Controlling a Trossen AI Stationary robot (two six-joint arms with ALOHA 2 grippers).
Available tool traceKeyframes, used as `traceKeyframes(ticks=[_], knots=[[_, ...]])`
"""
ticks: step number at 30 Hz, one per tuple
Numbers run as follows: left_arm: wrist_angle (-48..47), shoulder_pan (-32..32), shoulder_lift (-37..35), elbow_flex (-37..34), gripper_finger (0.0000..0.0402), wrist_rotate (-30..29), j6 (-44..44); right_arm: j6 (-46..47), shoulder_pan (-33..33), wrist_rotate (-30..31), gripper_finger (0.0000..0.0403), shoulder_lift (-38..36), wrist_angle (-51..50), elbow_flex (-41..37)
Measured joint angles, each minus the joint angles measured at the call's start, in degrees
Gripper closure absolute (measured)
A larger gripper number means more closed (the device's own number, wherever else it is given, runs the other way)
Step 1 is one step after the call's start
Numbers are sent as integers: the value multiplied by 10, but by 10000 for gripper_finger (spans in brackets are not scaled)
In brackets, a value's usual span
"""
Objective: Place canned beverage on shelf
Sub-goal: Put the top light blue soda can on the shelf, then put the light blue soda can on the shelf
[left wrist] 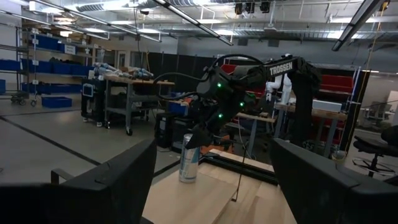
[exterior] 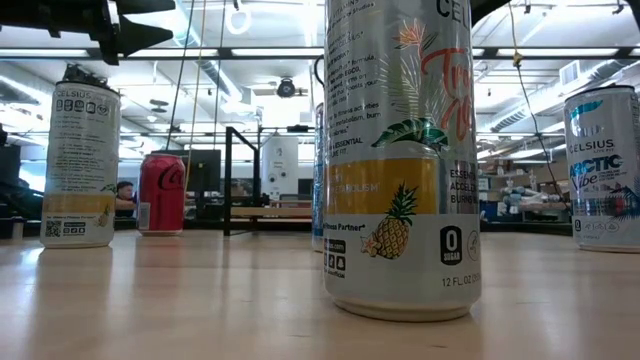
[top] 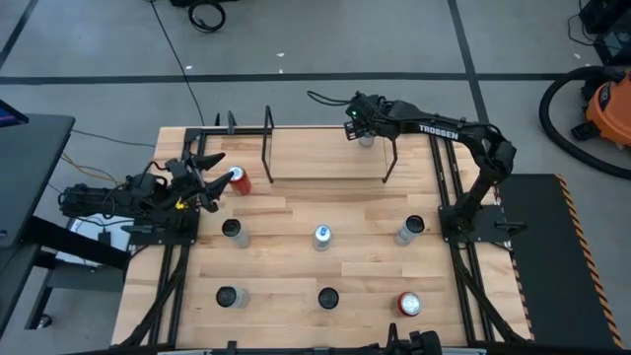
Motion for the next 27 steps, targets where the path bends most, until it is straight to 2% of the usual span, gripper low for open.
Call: traceKeyframes(ticks=[8, 22, 27], knots=[[0, 0, 0, 0, 86, 0, 1, 0, 0, 0, 97, 0, 0, 0], [-1, 0, 0, 0, 86, 0, 1, -27, -7, -2, 97, -19, 3, 6], [-1, 0, 0, 0, 86, 0, 1, -64, -14, -51, 97, -35, 3, 7]])
